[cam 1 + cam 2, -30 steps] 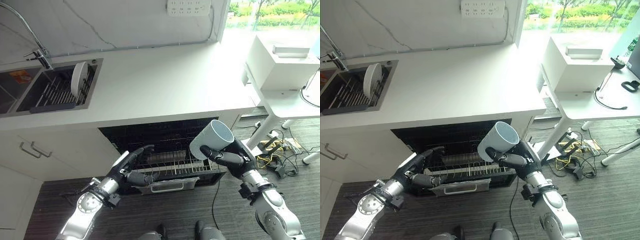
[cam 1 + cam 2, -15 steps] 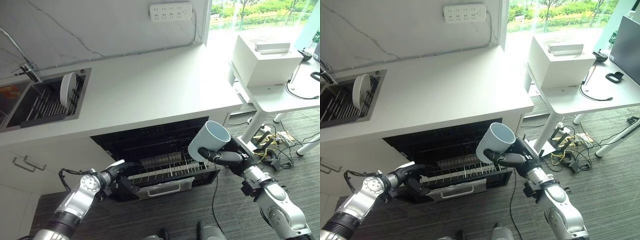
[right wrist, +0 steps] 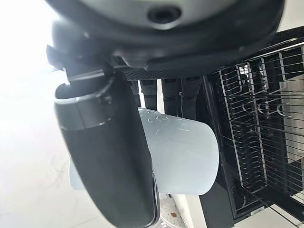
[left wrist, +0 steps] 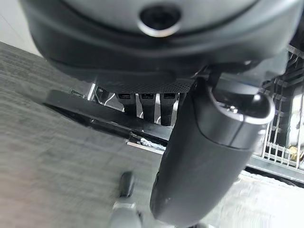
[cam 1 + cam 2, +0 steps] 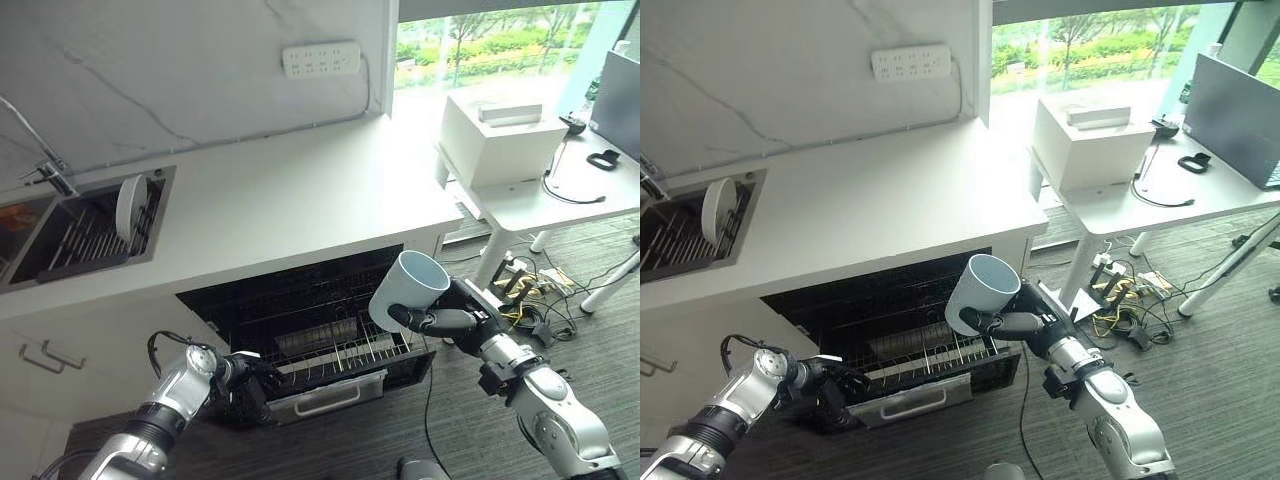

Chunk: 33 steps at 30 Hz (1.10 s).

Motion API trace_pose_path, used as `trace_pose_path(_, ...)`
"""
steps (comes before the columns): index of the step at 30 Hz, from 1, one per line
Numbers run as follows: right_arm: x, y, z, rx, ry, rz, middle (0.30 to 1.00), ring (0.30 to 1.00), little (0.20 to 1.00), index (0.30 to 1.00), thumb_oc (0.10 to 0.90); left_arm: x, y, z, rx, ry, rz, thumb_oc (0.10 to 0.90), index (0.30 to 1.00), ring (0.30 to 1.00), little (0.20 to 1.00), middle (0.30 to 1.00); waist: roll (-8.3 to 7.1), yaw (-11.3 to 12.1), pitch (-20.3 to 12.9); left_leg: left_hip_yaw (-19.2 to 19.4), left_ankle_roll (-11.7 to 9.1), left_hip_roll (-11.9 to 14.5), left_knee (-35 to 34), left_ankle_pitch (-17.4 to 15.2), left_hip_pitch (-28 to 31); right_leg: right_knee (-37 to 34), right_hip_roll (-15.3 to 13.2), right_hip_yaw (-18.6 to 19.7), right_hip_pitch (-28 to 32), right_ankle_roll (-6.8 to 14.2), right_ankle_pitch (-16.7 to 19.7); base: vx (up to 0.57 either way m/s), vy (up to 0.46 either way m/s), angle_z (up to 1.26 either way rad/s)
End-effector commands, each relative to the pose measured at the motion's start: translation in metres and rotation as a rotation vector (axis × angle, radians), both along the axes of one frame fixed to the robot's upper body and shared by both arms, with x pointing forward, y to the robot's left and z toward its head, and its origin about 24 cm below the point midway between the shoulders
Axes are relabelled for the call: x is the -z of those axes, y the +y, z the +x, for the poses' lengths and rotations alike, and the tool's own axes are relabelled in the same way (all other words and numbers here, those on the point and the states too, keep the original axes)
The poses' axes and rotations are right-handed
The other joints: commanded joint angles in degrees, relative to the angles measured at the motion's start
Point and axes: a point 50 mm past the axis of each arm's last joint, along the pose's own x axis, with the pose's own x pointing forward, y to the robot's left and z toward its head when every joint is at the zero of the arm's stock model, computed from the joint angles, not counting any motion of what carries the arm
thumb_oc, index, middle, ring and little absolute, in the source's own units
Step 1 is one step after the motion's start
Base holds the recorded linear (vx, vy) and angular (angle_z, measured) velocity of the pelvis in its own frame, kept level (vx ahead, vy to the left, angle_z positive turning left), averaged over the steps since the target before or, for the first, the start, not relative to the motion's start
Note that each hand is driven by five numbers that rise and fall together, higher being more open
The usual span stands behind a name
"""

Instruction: Place the dishes in the dishwasher.

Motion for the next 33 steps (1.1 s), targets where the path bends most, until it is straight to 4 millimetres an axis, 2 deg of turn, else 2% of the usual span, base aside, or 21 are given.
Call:
trace_pose_path(1, -0.062, 0.017, 0.019, -0.094, -0.305, 0.048, 0.3, 0.3, 0.3, 0.3, 0.4, 0.025, -0.014, -0.051, 0.1, 0.459, -0.202, 0.8, 0.9, 0.9, 0.9, 0.9, 0.05, 0.35, -0.92, 2.42, -1.03, 3.04, 4.23, -8.09, 1.07, 2.84, 1.33, 0.09, -1.46, 3.33, -4.93, 0.01, 0.016, -0.03)
trace_pose_path(8, -0.063, 0.015, 0.021, -0.096, -0.307, 0.039, 0.3, 0.3, 0.3, 0.3, 0.4, 0.013, -0.018, -0.064, 0.288, 0.64, -0.2, 0.8, 0.9, 0.9, 0.9, 0.9, 0.54, 0.38, -0.59, 2.52, -0.88, 2.79, 4.23, -8.36, 0.94, 2.84, 1.04, -0.18, -1.48, 3.5, -5.0, 0.0, 0.0, 0.0)
trace_pose_path(12, -0.062, 0.015, 0.021, -0.093, -0.307, 0.039, 0.3, 0.3, 0.3, 0.3, 0.4, 0.009, -0.023, -0.06, 0.295, 0.576, -0.215, 0.8, 0.9, 0.9, 0.9, 0.9, 0.5, 0.69, -0.53, 2.39, -0.82, 2.68, 4.23, -8.31, 0.86, 2.84, 0.85, -0.54, -1.38, 3.5, -4.98, 0.0, 0.0, 0.0)
trace_pose_path(14, -0.062, 0.015, 0.02, -0.09, -0.307, 0.04, 0.3, 0.3, 0.3, 0.3, 0.4, 0.004, -0.025, -0.051, 0.251, 0.448, -0.262, 0.8, 0.9, 0.9, 0.9, 0.9, 0.38, 0.9, -0.36, 2.17, -0.84, 2.61, 4.23, -8.23, 0.97, 2.84, 0.76, -0.78, -1.11, 3.47, -5.0, 0.0, 0.0, 0.0)
trace_pose_path(15, -0.062, 0.012, 0.017, -0.077, -0.306, 0.041, 0.3, 0.3, 0.3, 0.3, 0.4, -0.009, -0.028, -0.037, 0.196, 0.295, -0.316, 0.8, 0.9, 0.9, 0.9, 0.9, 0.28, 1.29, -0.33, 1.88, -0.84, 2.53, 4.23, -8.42, 1.12, 2.84, 0.64, -1.11, -0.76, 3.55, -5.24, 0.0, 0.0, 0.0)
trace_pose_path(16, -0.061, 0.011, 0.017, -0.072, -0.307, 0.042, 0.3, 0.3, 0.3, 0.3, 0.4, -0.016, -0.029, -0.031, 0.173, 0.215, -0.345, 0.8, 0.9, 0.9, 0.9, 0.9, 0.17, 1.46, -0.36, 1.87, -0.88, 2.55, 4.23, -8.03, 0.84, 2.84, 0.58, -1.22, -0.98, 3.44, -4.94, 0.02, -0.019, 0.04)
trace_pose_path(17, -0.06, 0.005, 0.014, -0.056, -0.308, 0.042, 0.3, 0.3, 0.3, 0.3, 0.4, -0.035, -0.028, -0.02, 0.117, 0.089, -0.398, 0.8, 0.9, 0.9, 0.9, 0.9, 0.07, 1.95, -0.32, 1.56, -0.98, 2.55, 4.23, -8.22, 0.96, 2.84, 0.37, -1.62, -0.63, 3.57, -5.14, 0.0, -0.023, 0.09)
trace_pose_path(20, -0.056, -0.004, 0.008, -0.019, -0.314, 0.043, 0.3, 0.3, 0.3, 0.3, 0.4, -0.067, -0.025, -0.006, -0.019, -0.155, -0.549, 0.8, 0.9, 0.9, 0.9, 0.9, -0.25, 2.93, -0.23, 1.1, -1.05, 2.51, 4.23, -7.96, 0.75, 2.84, -0.03, -2.27, -0.49, 3.59, -5.0, 0.01, -0.019, 0.15)
trace_pose_path(24, -0.054, -0.01, 0.005, 0.02, -0.322, 0.03, 0.3, 0.3, 0.3, 0.3, 0.4, -0.095, -0.012, 0.003, -0.2, -0.454, -0.75, 0.8, 0.9, 0.9, 0.9, 0.9, -0.54, 4.01, -0.13, 0.53, -1.27, 2.67, 4.23, -7.1, 0.21, 2.84, -0.45, -2.89, -0.55, 3.4, -4.79, 0.0, -0.003, 0.2)
trace_pose_path(28, -0.06, -0.017, 0.009, 0.066, -0.349, -0.015, 0.3, 0.3, 0.3, 0.3, 0.4, -0.13, 0.017, 0.007, -0.368, -0.87, -0.86, 0.8, 0.9, 0.9, 0.9, 0.9, -1.19, 5.83, -0.31, -0.6, -1.57, 2.7, 4.23, -6.64, -0.3, 2.84, -1.04, -3.89, -0.27, 3.15, -5.24, 0.01, 0.009, 0.11)
trace_pose_path(30, -0.062, -0.02, 0.011, 0.089, -0.363, -0.031, 0.3, 0.3, 0.3, 0.3, 0.4, -0.14, 0.021, 0.005, -0.435, -0.968, -0.947, 0.8, 0.9, 0.9, 0.9, 0.9, -1.49, 6.43, -0.45, -1.02, -1.63, 2.72, 4.23, -6.48, -0.64, 2.84, -1.14, -4.16, -0.35, 2.96, -5.37, 0.0, -0.004, 0.1)
trace_pose_path(33, -0.059, -0.019, 0.016, 0.136, -0.358, -0.077, 0.3, 0.3, 0.3, 0.3, 0.4, -0.143, 0.009, -0.002, -0.56, -1.063, -1.146, 0.8, 0.9, 0.9, 0.9, 0.9, -2.44, 7.77, -0.49, -1.91, -1.74, 2.7, 4.23, -6.51, -1.05, 2.84, -1.35, -4.71, -0.34, 2.53, -5.63, -0.01, -0.025, 0.11)
